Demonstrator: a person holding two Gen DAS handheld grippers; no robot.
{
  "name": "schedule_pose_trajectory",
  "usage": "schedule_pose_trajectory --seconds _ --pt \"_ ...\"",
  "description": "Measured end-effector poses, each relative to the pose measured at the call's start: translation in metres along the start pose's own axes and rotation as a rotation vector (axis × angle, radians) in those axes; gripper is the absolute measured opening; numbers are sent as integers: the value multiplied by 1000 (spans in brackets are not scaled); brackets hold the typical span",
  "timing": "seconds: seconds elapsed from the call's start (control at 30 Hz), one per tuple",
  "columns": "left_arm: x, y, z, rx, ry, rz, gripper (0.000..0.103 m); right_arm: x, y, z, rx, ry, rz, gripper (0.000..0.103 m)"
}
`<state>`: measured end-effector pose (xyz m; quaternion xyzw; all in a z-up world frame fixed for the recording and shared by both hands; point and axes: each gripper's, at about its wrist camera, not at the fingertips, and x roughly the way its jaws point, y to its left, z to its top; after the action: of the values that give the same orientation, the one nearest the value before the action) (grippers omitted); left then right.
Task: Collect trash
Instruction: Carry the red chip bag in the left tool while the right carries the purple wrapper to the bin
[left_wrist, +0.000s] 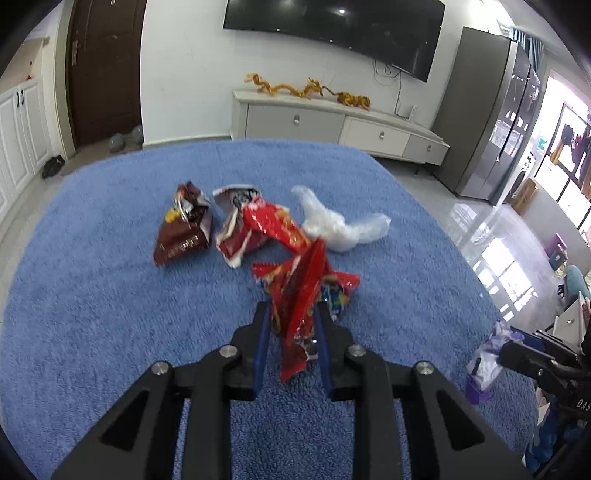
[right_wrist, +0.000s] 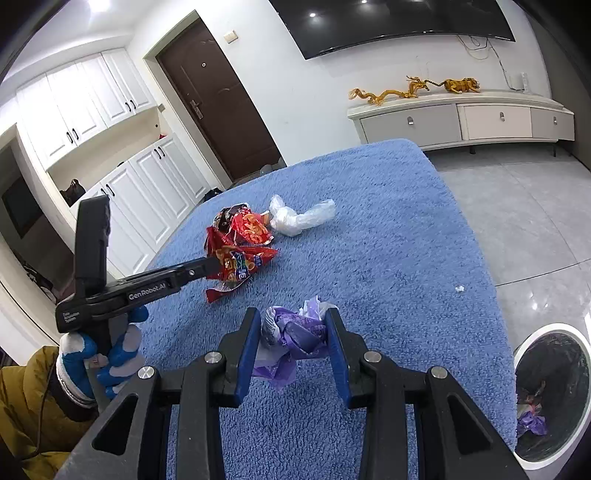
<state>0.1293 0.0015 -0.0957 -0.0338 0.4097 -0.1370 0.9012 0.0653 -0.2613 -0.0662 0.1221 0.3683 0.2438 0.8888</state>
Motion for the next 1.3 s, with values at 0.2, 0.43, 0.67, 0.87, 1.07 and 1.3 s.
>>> schedule_pose_trajectory --seconds 0.2,0.43,0.67,0.87,1.07,1.3 --pt "14 -10 5 45 17 10 31 4 -1 1 -6 12 -5 34" --pt "34 -19 11 62 56 1 8 8 -4 2 -4 19 -8 34" --pt "32 -24 19 54 31 -10 6 11 -5 2 -2 23 -13 34" --pt "15 -30 21 56 -6 -27 6 7 -5 1 3 6 -14 34" --pt "-1 -51 29 85 -42 -44 6 -10 -8 3 21 -45 -16 34" --pt "-2 -99 36 162 -49 -66 6 -45 -29 2 59 -122 -56 34"
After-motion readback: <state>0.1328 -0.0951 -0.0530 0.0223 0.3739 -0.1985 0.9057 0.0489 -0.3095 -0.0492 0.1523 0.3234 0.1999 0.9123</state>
